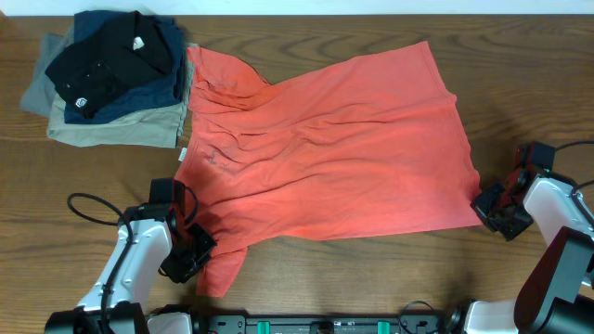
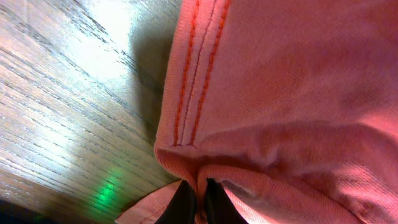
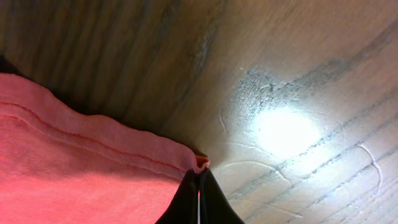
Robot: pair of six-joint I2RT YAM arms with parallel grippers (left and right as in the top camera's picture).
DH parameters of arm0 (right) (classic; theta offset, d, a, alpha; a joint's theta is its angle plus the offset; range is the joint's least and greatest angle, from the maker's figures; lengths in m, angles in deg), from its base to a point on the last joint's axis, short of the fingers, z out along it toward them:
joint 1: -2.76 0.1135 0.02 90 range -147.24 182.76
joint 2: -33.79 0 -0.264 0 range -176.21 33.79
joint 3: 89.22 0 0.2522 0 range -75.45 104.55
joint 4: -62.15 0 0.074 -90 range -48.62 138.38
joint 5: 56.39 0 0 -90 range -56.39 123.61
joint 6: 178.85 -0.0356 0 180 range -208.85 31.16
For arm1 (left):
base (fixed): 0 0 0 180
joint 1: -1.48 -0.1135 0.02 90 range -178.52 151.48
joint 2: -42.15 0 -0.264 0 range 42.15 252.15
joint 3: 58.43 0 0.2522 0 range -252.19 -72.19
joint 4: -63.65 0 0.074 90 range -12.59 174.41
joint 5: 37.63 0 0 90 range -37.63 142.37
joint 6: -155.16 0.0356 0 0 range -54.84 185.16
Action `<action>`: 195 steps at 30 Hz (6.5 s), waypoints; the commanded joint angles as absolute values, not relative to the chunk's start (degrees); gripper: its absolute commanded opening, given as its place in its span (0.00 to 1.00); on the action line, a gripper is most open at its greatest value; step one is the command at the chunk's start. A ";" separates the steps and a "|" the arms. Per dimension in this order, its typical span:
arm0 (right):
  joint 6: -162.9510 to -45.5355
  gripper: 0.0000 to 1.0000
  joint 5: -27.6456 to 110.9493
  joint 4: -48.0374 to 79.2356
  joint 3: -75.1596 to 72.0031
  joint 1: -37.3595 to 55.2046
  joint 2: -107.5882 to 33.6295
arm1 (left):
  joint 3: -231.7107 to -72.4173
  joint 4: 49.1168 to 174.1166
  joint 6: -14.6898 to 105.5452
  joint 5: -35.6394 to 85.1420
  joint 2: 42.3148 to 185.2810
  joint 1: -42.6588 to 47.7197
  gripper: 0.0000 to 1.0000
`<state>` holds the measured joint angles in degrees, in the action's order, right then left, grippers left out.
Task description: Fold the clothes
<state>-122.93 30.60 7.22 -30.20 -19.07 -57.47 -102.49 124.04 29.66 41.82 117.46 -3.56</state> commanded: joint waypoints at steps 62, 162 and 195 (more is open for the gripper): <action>-118.89 0.01 28.68 -21.74 -2.20 -23.22 -35.48 | -142.56 157.90 37.50 47.64 87.10 2.54 0.06; -100.29 0.01 49.71 -27.38 56.20 -23.79 -65.25 | -204.28 147.25 44.76 36.16 153.20 4.18 0.06; -101.29 0.01 38.95 -44.85 38.67 -22.47 -54.72 | -180.81 173.96 50.07 38.46 130.88 8.97 0.06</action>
<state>-100.35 40.81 -45.09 40.81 -22.23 -56.51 -184.87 169.75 49.15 37.52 135.43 8.84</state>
